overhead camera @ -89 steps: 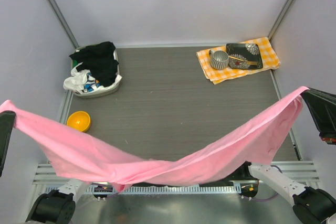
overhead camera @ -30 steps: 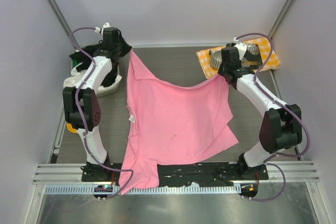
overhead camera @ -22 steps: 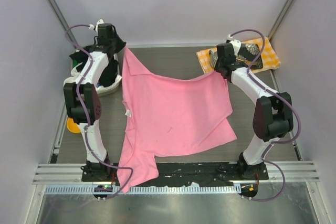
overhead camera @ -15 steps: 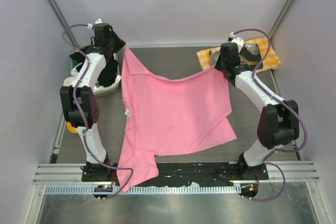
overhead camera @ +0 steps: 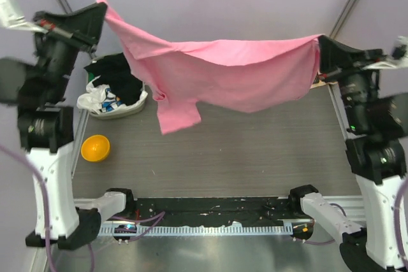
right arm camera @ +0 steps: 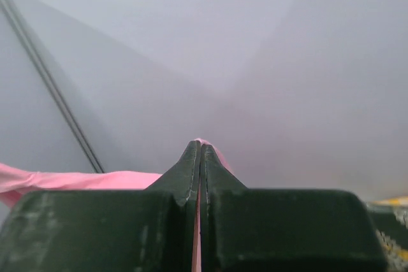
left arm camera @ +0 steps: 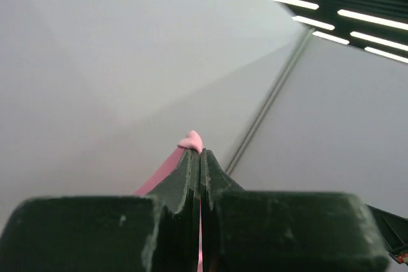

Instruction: Fold and stack the t-shirts

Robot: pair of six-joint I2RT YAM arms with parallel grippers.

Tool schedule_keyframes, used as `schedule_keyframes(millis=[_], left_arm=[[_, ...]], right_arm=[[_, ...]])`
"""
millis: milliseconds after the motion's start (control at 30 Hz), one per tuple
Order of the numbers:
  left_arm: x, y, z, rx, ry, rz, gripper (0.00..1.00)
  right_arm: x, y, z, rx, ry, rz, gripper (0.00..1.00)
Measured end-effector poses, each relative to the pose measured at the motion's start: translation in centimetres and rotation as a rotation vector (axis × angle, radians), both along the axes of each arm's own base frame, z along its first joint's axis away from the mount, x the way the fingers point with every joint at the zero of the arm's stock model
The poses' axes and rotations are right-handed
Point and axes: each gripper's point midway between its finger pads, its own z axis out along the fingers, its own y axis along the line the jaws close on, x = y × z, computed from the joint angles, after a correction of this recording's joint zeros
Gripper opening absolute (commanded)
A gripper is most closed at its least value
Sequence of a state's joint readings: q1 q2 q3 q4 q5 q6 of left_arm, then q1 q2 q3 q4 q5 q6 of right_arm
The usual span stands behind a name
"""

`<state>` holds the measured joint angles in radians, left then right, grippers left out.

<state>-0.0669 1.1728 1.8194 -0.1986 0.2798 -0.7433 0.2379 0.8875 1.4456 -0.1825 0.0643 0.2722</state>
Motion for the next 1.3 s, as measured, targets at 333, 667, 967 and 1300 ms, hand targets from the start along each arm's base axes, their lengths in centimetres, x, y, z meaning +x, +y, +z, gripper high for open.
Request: schedule_keyframes(millis=[333,667,967,1300], left_arm=[[-17.2,0.3,7.7,0.024,-0.332,-0.035,0.0],[-13.8,-0.1,6.4,0.032,-0.237,-0.047,0.0],[-0.4,-0.8,-0.8,0.043,0.018,-0.044,0.0],[18.9,-0.9,-22.8,0.078,0.51,0.025,0.0]], right_arm=[[-12.5,-0.9,6.9,-0.014,-0.23,0.103,0.01],[-11.5,-0.8,5.9,-0.042,-0.167,0.089,0.01],[0.8,0.3,-4.0,-0.066,0.118,0.001,0.01],[15.7,0.8,-27.4,-0.176,0.662,-0.163,0.01]])
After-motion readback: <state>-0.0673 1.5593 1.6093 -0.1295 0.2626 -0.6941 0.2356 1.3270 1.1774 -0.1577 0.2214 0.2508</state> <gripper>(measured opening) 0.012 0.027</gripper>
